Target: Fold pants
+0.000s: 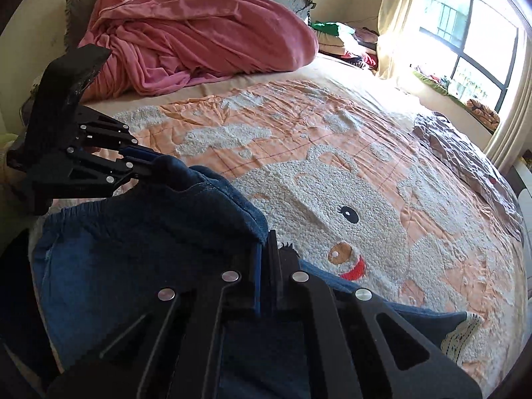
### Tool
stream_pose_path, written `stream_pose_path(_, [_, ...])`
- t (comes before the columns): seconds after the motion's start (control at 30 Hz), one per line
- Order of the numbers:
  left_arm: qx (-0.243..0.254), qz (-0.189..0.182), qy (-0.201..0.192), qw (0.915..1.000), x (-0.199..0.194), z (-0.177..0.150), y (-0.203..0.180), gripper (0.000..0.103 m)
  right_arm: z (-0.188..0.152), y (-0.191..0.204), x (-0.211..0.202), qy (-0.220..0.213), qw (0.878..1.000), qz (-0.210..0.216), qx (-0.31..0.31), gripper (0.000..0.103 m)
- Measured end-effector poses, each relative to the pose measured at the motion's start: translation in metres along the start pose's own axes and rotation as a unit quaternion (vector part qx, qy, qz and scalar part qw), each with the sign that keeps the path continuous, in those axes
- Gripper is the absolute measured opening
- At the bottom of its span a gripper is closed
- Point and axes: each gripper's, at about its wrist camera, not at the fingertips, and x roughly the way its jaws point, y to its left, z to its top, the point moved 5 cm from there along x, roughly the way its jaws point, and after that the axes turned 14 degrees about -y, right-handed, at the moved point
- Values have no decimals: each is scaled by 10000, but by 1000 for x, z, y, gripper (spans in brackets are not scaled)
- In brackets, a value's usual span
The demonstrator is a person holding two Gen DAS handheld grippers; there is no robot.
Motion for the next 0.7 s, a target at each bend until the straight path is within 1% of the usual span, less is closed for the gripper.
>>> stream_pose_path(0.1, [74, -52, -204, 9998, -19, 4, -8, 6, -5, 12, -23, -123, 9997, -181, 99, 2])
stream_pose_path(0.23, [228, -34, -492, 9985, -49, 6, -24, 6, -15, 31, -53, -277, 9988, -218, 350, 2])
stream_pose_path(0.3, [223, -10, -607, 9979, -65, 1, -30, 6, -21, 44, -66, -321, 9985, -250, 365, 2])
stream_pose_path(0.4, [216, 129, -749, 9969, -88, -11, -41, 6, -30, 65, -81, -390, 9983, -229, 354, 2])
stream_pose_path(0.43, [206, 195, -789, 9965, -94, -15, -44, 6, -35, 74, -85, -349, 9984, -170, 409, 2])
stream_pose_path(0.57, [44, 412, -724, 9965, -115, -35, -52, 6, -53, 107, -99, -336, 9987, -57, 369, 2])
stream_pose_path(0.7, [-149, 496, -608, 9968, -128, -55, -55, 6, -73, 131, -100, -214, 9987, 57, 459, 3])
